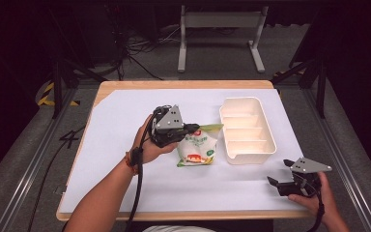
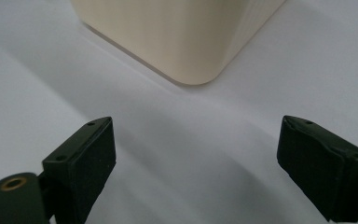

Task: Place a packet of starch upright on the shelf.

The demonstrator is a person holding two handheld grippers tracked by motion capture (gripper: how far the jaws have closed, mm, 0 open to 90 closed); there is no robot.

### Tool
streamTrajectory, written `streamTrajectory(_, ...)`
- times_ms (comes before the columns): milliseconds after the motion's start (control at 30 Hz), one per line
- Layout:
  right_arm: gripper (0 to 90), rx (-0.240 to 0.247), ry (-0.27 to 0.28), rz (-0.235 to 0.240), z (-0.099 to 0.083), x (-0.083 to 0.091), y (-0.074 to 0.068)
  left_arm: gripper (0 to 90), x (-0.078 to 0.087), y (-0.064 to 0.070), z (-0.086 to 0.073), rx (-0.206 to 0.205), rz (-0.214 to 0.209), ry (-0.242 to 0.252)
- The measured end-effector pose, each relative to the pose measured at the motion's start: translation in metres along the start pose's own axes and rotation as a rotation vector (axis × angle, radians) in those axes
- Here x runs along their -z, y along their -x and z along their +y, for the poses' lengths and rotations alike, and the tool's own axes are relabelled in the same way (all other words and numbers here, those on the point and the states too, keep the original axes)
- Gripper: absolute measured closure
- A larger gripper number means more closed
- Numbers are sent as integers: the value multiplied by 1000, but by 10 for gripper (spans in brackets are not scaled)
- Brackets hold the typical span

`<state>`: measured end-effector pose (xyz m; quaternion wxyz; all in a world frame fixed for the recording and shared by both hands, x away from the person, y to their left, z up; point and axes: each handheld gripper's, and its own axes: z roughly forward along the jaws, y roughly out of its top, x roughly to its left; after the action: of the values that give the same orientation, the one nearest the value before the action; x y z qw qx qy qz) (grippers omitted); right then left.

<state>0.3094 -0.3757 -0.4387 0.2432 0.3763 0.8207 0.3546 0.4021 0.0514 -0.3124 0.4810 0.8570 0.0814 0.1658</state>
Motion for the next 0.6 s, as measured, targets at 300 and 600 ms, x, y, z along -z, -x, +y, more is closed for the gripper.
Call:
streamTrajectory(300,112,-7,-4,-3,-1,0,1,900,-4,-9,16,3,8,30)
streamTrajectory(600,112,-10,-3,-1,-1,0,2,900,-11,-22,23,26,20,42)
